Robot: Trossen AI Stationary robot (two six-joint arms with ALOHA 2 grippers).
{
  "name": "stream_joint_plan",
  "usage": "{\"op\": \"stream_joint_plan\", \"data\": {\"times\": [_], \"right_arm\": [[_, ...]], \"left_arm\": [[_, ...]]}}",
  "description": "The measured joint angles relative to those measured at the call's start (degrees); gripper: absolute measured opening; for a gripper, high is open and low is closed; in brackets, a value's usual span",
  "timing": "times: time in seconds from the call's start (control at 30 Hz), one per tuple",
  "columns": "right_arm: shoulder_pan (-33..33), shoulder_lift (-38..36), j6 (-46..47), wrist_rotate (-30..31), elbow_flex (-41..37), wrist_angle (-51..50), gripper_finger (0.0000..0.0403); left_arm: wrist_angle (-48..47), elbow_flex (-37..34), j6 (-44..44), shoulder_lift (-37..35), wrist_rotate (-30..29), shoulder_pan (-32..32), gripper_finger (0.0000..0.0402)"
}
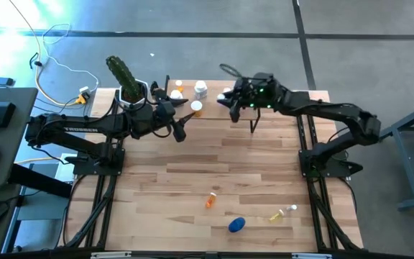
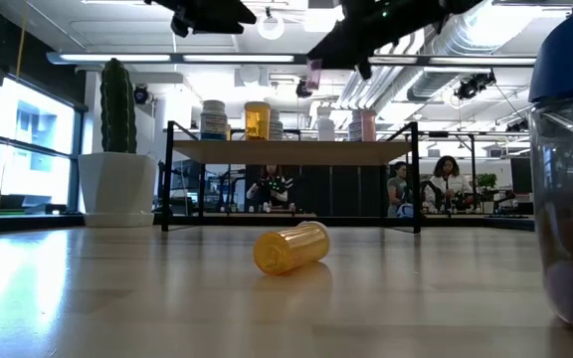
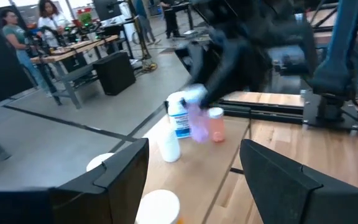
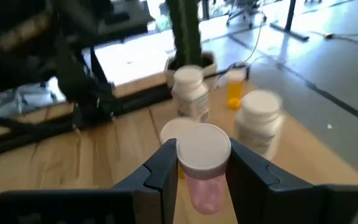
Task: Pick and place medicine bottles onto shelf by color
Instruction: Put the pink pill bottle on the shelf
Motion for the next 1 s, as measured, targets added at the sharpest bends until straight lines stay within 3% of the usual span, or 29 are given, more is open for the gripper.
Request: {"op": "stream_joint_plan", "data": {"times": [0.63, 1.0], "right_arm": [[3.24, 12.11, 1.36, 13.9, 0.02, 7.53, 0.0099], [2.35, 13.4, -2.4, 15.29, 0.02, 7.56, 0.0099]], "left_arm": [[0.01, 0.0, 0.01, 0.0, -0.92, 0.0, 0.0241], [-0.01, 0.0, 0.01, 0.0, -0.91, 0.0, 0.0241]]}}
